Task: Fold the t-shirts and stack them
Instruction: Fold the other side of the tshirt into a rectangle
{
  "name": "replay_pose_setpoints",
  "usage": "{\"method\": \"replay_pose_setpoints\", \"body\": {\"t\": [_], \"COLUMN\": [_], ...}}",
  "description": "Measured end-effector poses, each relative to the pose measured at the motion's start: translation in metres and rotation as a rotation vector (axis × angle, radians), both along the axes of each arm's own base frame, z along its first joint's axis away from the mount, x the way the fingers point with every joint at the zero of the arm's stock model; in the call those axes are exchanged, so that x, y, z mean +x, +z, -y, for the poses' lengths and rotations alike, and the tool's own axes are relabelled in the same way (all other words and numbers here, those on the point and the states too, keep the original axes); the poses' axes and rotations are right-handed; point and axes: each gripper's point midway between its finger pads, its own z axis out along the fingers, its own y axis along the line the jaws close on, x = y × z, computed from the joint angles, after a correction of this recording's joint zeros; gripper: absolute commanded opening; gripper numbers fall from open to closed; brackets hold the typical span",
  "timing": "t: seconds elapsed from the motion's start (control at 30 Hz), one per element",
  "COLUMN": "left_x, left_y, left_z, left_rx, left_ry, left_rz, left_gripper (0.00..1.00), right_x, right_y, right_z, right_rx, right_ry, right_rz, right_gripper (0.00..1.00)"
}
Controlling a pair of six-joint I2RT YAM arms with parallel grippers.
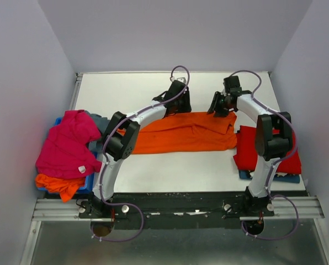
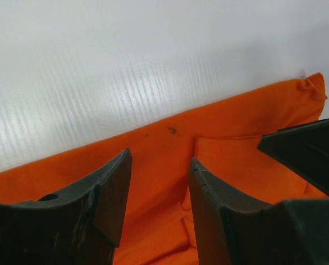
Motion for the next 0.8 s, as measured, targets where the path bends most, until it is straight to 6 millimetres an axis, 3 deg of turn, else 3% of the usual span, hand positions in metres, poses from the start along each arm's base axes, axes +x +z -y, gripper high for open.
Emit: {"method": "replay_pose_setpoints", "body": {"t": [0.13,0.3,0.53,0.67,0.8], "left_x": [-0.006,-0.014,-0.016,-0.016,-0.016], "left_y": [-0.012,-0.036,-0.04,-0.04,-0.04], "left_z": [0.01,0.016,0.018,0.018,0.018], "left_rx": [-0.017,-0.012,-0.014,-0.014,-0.009], "left_ry": [-0.027,-0.049,-0.06,-0.062,-0.068], "left_rz": [-0.029,-0.079,-0.088,-0.084,-0.08], "left_gripper": [0.56,0.56,0.56,0.56,0.56], "right_x": [-0.003,-0.008,-0.011,-0.016,-0.021], "right_y": [-0.016,-0.022,-0.022,-0.024,-0.027], "right_z": [0.001,0.006,0.0,0.001,0.003], "right_rx": [-0.017,-0.062,-0.118,-0.149,-0.175], "right_ry": [0.006,-0.002,0.027,0.034,0.043], "right_rz": [-0.055,-0.078,-0.09,-0.106,-0.12], "right_gripper": [0.52,0.54,0.56,0.48,0.33]}}
